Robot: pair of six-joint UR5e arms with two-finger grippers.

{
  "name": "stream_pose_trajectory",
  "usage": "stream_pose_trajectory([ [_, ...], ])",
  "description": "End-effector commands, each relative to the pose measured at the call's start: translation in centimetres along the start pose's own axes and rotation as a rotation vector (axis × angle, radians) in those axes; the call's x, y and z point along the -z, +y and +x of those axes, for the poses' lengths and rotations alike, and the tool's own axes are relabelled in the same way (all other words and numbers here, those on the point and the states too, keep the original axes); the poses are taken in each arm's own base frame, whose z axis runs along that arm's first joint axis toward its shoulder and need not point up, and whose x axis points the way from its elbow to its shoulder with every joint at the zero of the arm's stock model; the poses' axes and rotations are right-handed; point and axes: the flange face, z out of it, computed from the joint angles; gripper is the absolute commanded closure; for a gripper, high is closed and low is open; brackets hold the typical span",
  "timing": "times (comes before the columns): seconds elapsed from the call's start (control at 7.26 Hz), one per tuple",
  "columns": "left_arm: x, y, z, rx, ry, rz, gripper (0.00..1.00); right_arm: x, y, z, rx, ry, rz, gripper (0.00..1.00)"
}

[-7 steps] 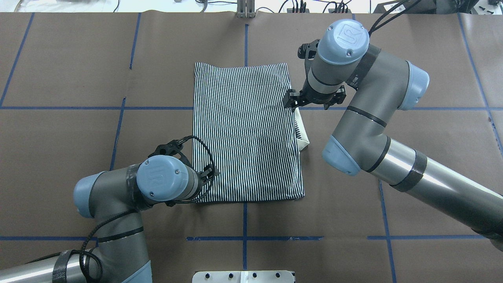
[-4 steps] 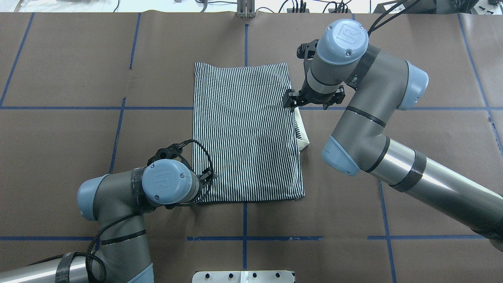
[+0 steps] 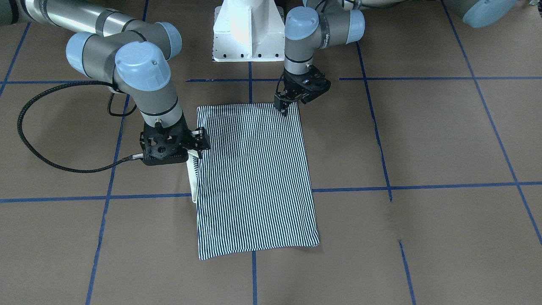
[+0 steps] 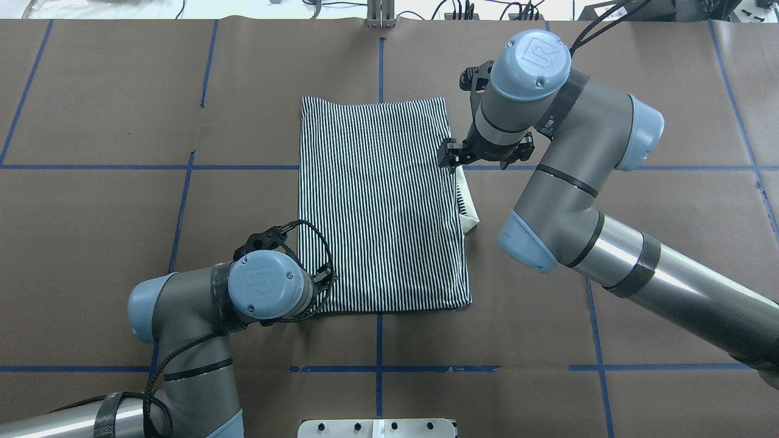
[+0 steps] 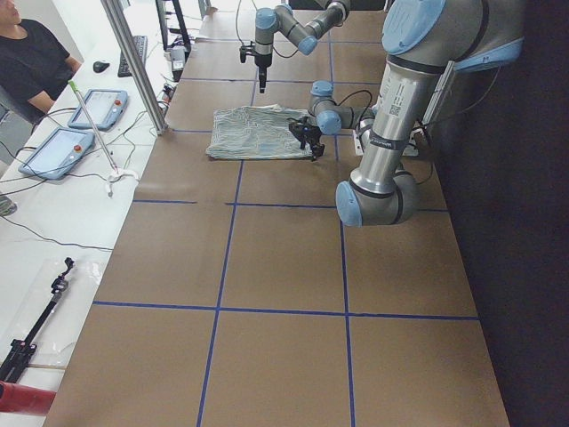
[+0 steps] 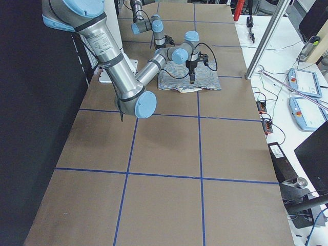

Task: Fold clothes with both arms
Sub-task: 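Hold the shirt's collar corner with the right gripper and near edge with the left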

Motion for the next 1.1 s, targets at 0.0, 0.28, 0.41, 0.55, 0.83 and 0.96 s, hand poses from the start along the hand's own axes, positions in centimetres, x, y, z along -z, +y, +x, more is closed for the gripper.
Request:
stream_pose_trajectory([
  [0.0,0.5,0.3,0.6,-0.001,0.012,-0.005,0.71,-0.2,0.0,0.2,0.000,0.003,-0.002,0.00],
  [0.28,1.1,0.5,0.9,-0.003,0.024,-0.011,0.94,-0.4,0.1,0.3,0.002,0.006,-0.003,0.00],
  [0.41,1.2,0.5,0.9,-0.003,0.025,-0.012,0.99,-0.4,0.1,0.4,0.001,0.007,-0.004,0.00],
  [0.55,1.4,0.4,0.9,-0.003,0.029,-0.012,1.00,-0.5,0.1,0.6,0.001,0.009,-0.004,0.00],
  [0.83,2.0,0.0,0.9,-0.027,0.043,-0.011,1.00,-0.5,0.8,0.0,-0.050,0.000,-0.003,0.00],
  [0.96,2.2,-0.2,0.7,-0.136,0.044,-0.011,1.00,-0.6,2.9,-1.7,-0.129,-0.023,-0.019,0.00],
])
